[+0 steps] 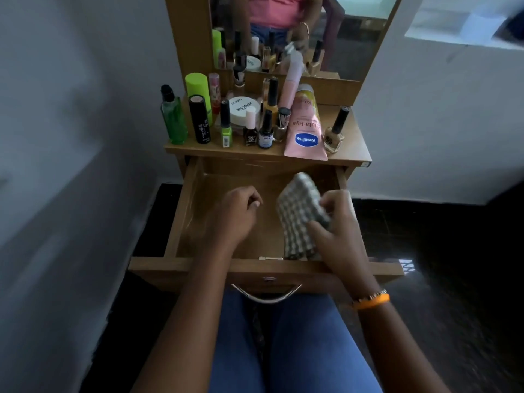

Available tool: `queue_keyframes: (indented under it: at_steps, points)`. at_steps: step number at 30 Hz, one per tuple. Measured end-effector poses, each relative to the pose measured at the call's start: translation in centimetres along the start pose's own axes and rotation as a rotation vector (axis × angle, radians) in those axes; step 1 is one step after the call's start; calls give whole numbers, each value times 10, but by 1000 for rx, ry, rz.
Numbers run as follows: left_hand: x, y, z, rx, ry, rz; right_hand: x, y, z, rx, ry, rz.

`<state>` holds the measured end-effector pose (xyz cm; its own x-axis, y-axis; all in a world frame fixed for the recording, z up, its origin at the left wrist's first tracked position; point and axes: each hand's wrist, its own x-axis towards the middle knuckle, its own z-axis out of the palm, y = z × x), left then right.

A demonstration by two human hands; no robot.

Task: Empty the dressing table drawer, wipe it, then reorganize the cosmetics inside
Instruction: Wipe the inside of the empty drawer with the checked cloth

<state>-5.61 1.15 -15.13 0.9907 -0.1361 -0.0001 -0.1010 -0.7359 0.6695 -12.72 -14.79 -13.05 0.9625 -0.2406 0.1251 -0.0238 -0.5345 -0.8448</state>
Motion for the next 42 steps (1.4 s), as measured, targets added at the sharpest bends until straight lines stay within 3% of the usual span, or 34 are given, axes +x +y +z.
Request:
queue_keyframes:
  at_steps: [3,7,16,21,25,27,31,33,35,42]
  points:
    - [-1,-2,0,8,11,-46,18,0,10,-237,-76,4]
    - [-2,-3,0,-1,4,-43,41,-3,17,-667,81,-72]
    - [-4,-5,-2,-32,-31,-114,85,15,53,-866,-564,264]
    - [-7,-6,-2,-54,-65,-154,91,28,79,-985,-330,183]
    - [-8,-9,0,-63,-91,-158,98,28,73,-848,-269,295]
    - [-10,-10,0,-63,-102,-161,105,37,70,-527,-220,488]
    - [-19,-12,3,-16,-91,-161,109,40,70,144,130,704]
    - [-21,-11,2,-32,-51,-182,120,49,80,209,231,643]
    - [-20,-9,-4,-95,26,-222,120,30,96,195,218,510]
    - [-17,-5,-26,-424,289,-406,101,-35,167,-99,-244,9]
